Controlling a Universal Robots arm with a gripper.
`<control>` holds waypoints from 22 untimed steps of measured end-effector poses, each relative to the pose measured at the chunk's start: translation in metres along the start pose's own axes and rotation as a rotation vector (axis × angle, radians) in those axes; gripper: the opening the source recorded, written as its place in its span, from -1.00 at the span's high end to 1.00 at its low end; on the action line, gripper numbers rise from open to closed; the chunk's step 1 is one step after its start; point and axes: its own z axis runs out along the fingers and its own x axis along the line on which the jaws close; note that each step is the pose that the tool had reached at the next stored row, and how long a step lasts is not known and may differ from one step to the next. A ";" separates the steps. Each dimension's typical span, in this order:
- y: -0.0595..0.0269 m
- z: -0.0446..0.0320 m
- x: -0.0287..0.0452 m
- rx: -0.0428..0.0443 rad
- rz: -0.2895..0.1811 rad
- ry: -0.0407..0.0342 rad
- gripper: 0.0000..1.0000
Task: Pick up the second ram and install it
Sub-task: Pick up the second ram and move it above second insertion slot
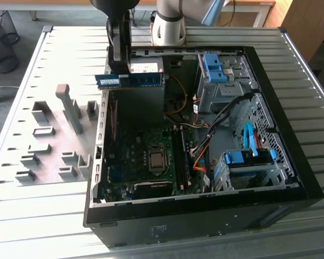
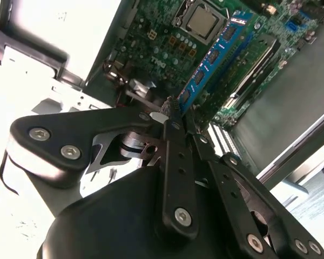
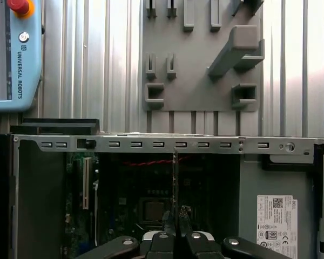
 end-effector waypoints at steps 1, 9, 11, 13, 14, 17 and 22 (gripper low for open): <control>-0.0020 0.0000 0.0000 0.0000 0.000 -0.0001 0.73; -0.0154 0.0000 0.0000 0.0000 0.000 0.0000 0.73; -0.0181 0.0000 0.0000 0.0000 0.000 0.0000 0.73; -0.0209 0.0000 0.0000 0.0000 0.000 0.0000 0.73; -0.0224 0.0000 0.0000 0.0000 0.000 0.0000 0.73; -0.0268 0.0000 0.0000 0.0000 0.000 0.0000 0.73; -0.0327 0.0000 -0.0001 0.0000 0.000 0.0000 0.73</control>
